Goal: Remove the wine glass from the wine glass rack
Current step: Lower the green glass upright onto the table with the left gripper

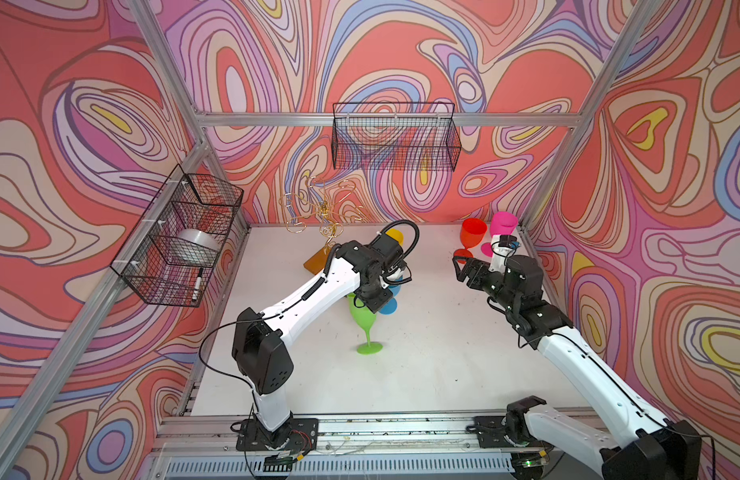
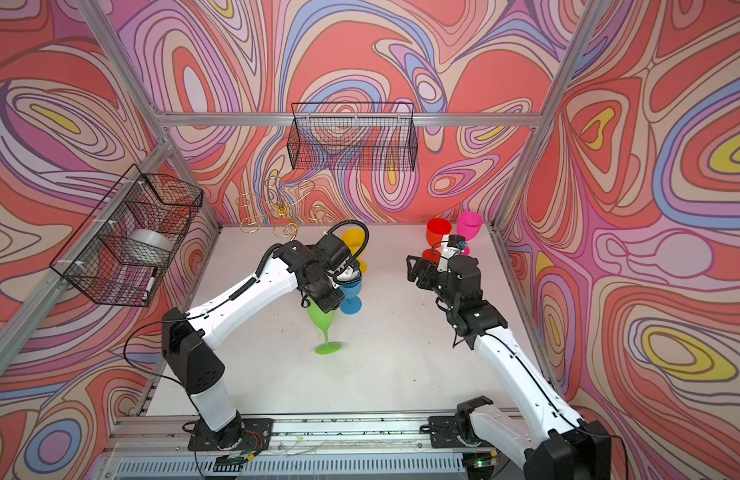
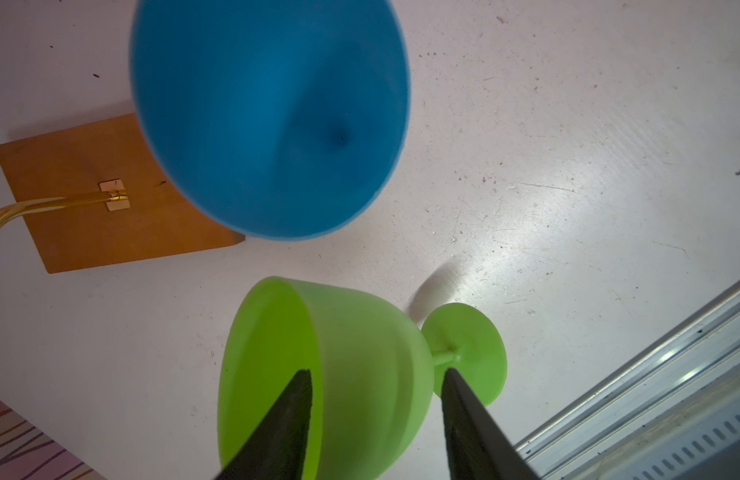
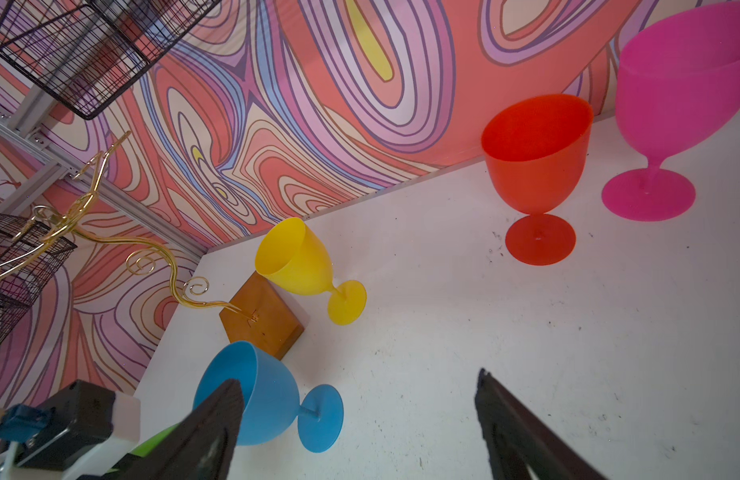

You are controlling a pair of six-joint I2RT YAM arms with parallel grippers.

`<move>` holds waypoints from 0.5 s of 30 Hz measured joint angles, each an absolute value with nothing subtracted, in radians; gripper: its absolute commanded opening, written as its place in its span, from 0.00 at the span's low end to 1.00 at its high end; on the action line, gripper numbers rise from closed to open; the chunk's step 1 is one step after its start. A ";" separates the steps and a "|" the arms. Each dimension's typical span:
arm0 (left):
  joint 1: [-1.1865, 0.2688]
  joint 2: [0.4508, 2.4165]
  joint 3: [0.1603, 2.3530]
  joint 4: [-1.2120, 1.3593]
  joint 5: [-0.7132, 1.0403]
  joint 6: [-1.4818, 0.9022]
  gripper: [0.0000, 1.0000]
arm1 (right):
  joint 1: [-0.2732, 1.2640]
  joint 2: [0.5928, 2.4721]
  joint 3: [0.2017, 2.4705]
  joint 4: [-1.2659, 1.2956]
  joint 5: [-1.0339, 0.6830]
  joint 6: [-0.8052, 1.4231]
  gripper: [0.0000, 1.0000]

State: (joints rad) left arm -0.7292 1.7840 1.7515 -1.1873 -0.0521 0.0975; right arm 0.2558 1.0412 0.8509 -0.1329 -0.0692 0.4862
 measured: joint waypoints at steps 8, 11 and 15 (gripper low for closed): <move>-0.727 1.755 1.760 -1.185 -0.110 0.076 0.37 | 0.256 1.041 0.851 -0.125 -0.071 0.489 0.92; -0.727 1.735 1.757 -1.183 -0.122 0.073 0.31 | 0.256 1.041 0.851 -0.125 -0.071 0.490 0.92; -0.727 1.720 1.745 -1.178 -0.129 0.064 0.25 | 0.256 1.041 0.851 -0.126 -0.071 0.491 0.92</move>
